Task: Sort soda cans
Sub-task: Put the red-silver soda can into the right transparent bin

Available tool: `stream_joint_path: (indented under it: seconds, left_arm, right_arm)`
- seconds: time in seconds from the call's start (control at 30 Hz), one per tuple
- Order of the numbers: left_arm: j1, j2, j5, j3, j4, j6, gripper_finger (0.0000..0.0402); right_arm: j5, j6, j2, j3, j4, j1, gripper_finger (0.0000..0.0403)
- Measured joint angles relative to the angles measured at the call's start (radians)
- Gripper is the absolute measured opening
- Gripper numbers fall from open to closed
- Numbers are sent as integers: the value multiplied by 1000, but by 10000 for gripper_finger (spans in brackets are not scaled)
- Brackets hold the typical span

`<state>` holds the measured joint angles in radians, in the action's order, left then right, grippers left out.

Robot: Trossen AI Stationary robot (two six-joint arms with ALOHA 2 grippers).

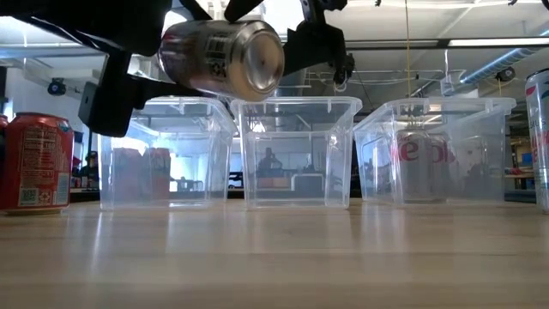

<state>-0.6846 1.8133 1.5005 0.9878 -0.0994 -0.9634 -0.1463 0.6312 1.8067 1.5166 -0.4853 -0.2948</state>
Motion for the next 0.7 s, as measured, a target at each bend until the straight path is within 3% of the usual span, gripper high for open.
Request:
stream_joint_path:
  seconds: [0.23, 0.53, 0.7]
  left_arm:
    - [0, -2, 1, 0, -21, 48, 288]
    - [0, -82, -6, 0, -263, 285, 288]
    - [0, -122, -29, 0, -277, 316, 288]
  right_arm:
    - [3, 17, -11, 0, -10, -11, 381]
    - [-22, 15, -9, 0, 4, -17, 381]
    - [-65, -51, -10, 0, 44, -18, 381]
